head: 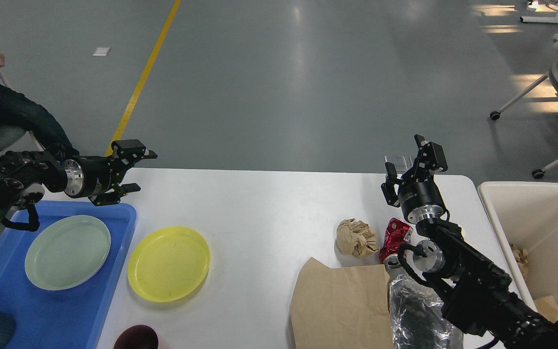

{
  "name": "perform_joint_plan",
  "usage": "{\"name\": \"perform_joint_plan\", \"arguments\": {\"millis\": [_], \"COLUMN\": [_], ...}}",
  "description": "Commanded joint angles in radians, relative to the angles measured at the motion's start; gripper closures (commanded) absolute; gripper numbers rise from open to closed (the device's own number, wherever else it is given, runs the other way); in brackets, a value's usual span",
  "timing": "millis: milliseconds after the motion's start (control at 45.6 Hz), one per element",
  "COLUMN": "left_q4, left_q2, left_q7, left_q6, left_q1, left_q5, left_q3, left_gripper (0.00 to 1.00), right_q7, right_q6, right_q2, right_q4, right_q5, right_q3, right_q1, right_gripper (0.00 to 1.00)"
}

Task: Tidy desktop
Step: 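Raise the left gripper up and away from the blue tray, then lower the left gripper toward the pink mug nearest the robot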

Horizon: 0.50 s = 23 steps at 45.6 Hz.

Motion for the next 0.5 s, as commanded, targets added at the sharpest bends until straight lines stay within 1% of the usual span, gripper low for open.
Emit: {"name": "perform_joint_plan", "arguments": {"millis": [0, 154, 219, 329, 439, 461, 483], "left_q4": [0.000, 0.000, -0.024, -0.124, -0.205, -0.221, -0.239], "left_q2": [-0.003, -0.032, -0.037, -0.049, -0.055, -0.061, -0.072], "left_q7": [0.000, -0.002, -0.002, -0.008, -0.006, -0.006, -0.005], "left_q6": [-0.001, -0.003, -0.020, -0.119, -0.250, -0.267, -0.267], "left_q1": [-0.029, -0.098, -0.135, -0.220, -0.312, -0.331, -0.352], "left_q5": [0.002, 0.002, 0.009, 0.034, 0.042, 0.042, 0.043], "left_q3": [0.098, 0.263, 0.357, 0.507, 0.589, 0.604, 0.630], "left_gripper": [0.03, 0.03, 0.03, 0.03, 0.03, 0.03, 0.03], "right_q7": [0.000, 0.000, 0.000, 0.000, 0.000, 0.000, 0.000], "right_q6": [0.000, 0.000, 0.000, 0.000, 0.000, 0.000, 0.000], "right_q2": [0.000, 0.000, 0.000, 0.000, 0.000, 0.000, -0.002], "right_q4": [-0.001, -0.001, 0.000, 0.000, 0.000, -0.001, 0.000], "right_q5": [0.000, 0.000, 0.000, 0.000, 0.001, 0.000, 0.000], "right_q3": [-0.002, 0.000, 0.000, 0.000, 0.000, 0.000, 0.000], "right_q1": [0.000, 0.000, 0.000, 0.000, 0.000, 0.000, 0.000], "right_gripper": [0.00, 0.00, 0.00, 0.00, 0.00, 0.00, 0.00]}}
